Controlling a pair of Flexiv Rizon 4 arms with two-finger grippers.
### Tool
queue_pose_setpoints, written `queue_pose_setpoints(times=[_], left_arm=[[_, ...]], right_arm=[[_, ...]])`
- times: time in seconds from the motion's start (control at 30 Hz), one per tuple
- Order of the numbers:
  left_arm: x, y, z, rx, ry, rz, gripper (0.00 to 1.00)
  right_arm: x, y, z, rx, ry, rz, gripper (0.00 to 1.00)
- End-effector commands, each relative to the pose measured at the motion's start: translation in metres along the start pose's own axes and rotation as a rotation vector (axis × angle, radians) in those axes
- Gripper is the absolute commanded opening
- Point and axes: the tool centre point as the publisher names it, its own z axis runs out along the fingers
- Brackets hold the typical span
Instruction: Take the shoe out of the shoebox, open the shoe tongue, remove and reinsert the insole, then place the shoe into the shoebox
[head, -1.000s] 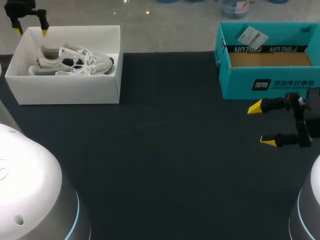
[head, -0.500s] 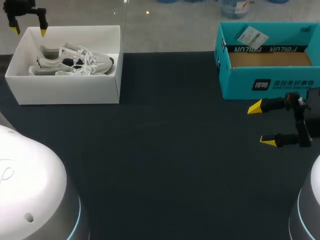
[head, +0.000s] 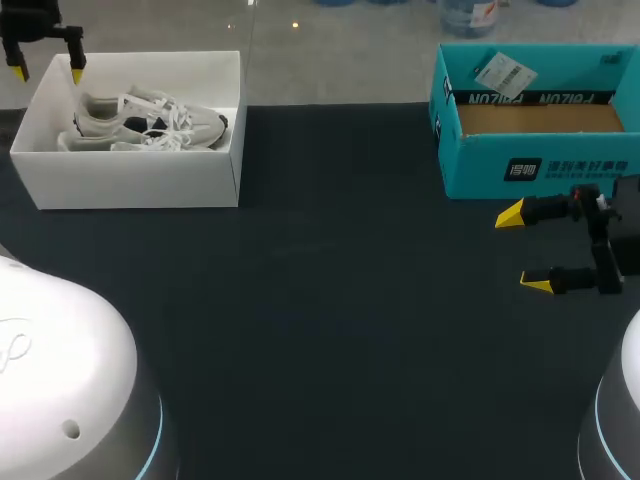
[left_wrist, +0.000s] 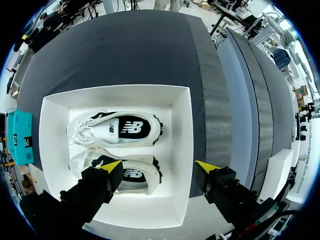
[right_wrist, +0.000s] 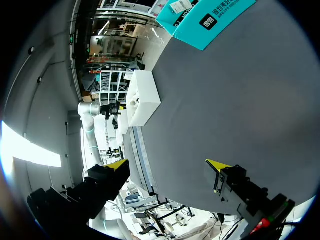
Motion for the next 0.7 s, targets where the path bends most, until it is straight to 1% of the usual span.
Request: queue_pose_setpoints(times=[0.03, 0.17, 0.27, 0.33, 0.37, 0.43, 0.47, 0.5, 0.53, 0.6, 0.63, 0.7], left_arm=[[0.006, -0.026, 0.003, -0.107, -0.01, 0.011, 0.31], [0.005, -0.039, 0.011, -0.1, 0.012, 0.05, 0.42], [0.002, -0.045, 0.024, -0.091, 0.039, 0.072, 0.41], [0.0, -0.048, 0.033, -0.09, 0.029, 0.087, 0.44], [-0.001, -0.05, 0.038, -0.088, 0.041, 0.102, 0.45], [-0.002, -0.051, 0.045, -0.089, 0.012, 0.127, 0.49], [-0.002, -0.052, 0.049, -0.086, 0.021, 0.123, 0.5], [-0.002, -0.052, 0.052, -0.098, 0.003, 0.137, 0.5], [-0.002, -0.053, 0.055, -0.098, 0.002, 0.144, 0.53], [-0.002, -0.053, 0.062, -0.107, -0.002, 0.153, 0.62], [-0.002, -0.054, 0.065, -0.101, 0.007, 0.156, 0.62], [-0.002, -0.052, 0.071, -0.107, -0.005, 0.147, 0.58]], right_arm=[[-0.002, -0.009, -0.005, -0.014, 0.0, 0.002, 1.0], [-0.002, -0.009, -0.005, -0.014, 0.0, 0.002, 1.0], [-0.002, -0.009, -0.005, -0.014, 0.0, 0.002, 1.0], [-0.002, -0.009, -0.005, -0.014, 0.0, 0.002, 1.0], [-0.002, -0.009, -0.005, -0.014, 0.0, 0.002, 1.0], [-0.002, -0.009, -0.005, -0.014, 0.0, 0.002, 1.0], [-0.002, -0.009, -0.005, -0.014, 0.0, 0.002, 1.0], [-0.002, -0.009, -0.005, -0.014, 0.0, 0.002, 1.0], [-0.002, -0.009, -0.005, -0.014, 0.0, 0.002, 1.0], [-0.002, -0.009, -0.005, -0.014, 0.0, 0.002, 1.0], [-0.002, -0.009, -0.005, -0.014, 0.0, 0.002, 1.0], [-0.002, -0.009, -0.005, -0.014, 0.0, 0.002, 1.0]])
